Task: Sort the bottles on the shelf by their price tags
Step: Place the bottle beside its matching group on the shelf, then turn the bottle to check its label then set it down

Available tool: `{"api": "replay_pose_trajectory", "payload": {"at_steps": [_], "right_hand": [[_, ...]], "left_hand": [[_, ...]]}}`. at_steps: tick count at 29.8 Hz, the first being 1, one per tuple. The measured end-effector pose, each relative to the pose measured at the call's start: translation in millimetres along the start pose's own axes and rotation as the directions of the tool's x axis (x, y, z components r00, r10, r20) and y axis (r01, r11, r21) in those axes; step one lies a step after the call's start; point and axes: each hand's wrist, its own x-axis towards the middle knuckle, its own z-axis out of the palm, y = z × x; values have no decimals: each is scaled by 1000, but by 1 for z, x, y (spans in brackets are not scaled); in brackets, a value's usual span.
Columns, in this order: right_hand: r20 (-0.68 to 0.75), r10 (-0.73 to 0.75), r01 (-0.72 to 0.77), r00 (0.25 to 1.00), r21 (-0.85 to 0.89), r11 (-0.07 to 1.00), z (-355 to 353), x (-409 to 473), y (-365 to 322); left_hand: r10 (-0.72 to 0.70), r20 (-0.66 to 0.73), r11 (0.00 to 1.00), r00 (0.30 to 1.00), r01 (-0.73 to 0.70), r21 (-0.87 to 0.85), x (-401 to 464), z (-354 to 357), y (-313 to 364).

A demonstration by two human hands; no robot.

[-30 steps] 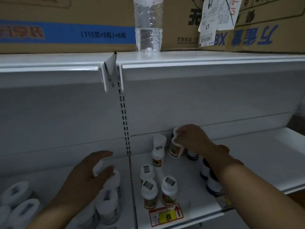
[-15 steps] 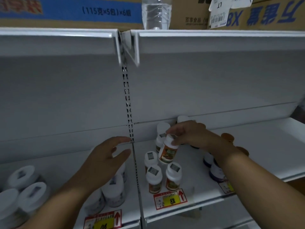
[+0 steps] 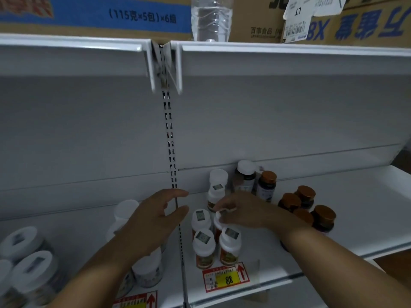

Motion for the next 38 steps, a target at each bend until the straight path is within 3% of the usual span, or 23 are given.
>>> {"api": "replay_pose_trajectory", "payload": {"at_steps": [3, 6, 10, 13, 15, 17, 19, 22, 24, 26, 31, 38], "right_hand": [[-192, 52, -53, 980, 3, 999, -4, 10, 0], [-412, 122, -169, 903, -80, 982, -10, 26, 0], [-318, 100, -206, 943, -321, 924, -2, 44, 0], [-378, 79, -206, 922, -307, 929, 1, 49, 3], [-419, 110, -209, 901, -196, 958, -5, 50, 2], [-445, 214, -166, 870, 146, 975, -16, 49, 2], [-390, 294, -43, 873, 539, 841, -27, 45, -3], [-374, 242, 84, 896, 676, 732, -34, 40, -10], [-398, 174, 118, 901, 610, 783, -34, 41, -13], [-396, 84, 105, 914, 432, 896, -31, 45, -14], [-240, -35, 63, 970, 113, 992, -6, 51, -6], [-179, -99, 111, 979, 53, 992, 4, 48, 6]], "left_hand": [[-10, -11, 1000, 1000, 10, -3, -2, -2, 0], [-14, -27, 1000, 1000, 14, 2, -4, -4, 2], [-17, -28, 1000, 999, 17, 3, -8, -8, 4], [-29, -33, 1000, 999, 29, 8, -12, -12, 3], [-42, -42, 999, 998, 42, -1, -12, -14, 1], [-41, -45, 999, 998, 41, -10, -12, -15, 1], [-32, -41, 999, 999, 32, -17, -12, -15, 1], [-20, -31, 1000, 999, 20, -13, -11, -14, 2], [-23, -26, 1000, 999, 23, -9, -11, -13, 3], [-21, -30, 1000, 999, 21, 6, -9, -12, 5], [-13, -39, 1000, 999, 13, -4, -8, -7, 6], [-6, -53, 1000, 999, 7, 8, -3, -6, 3]]}}
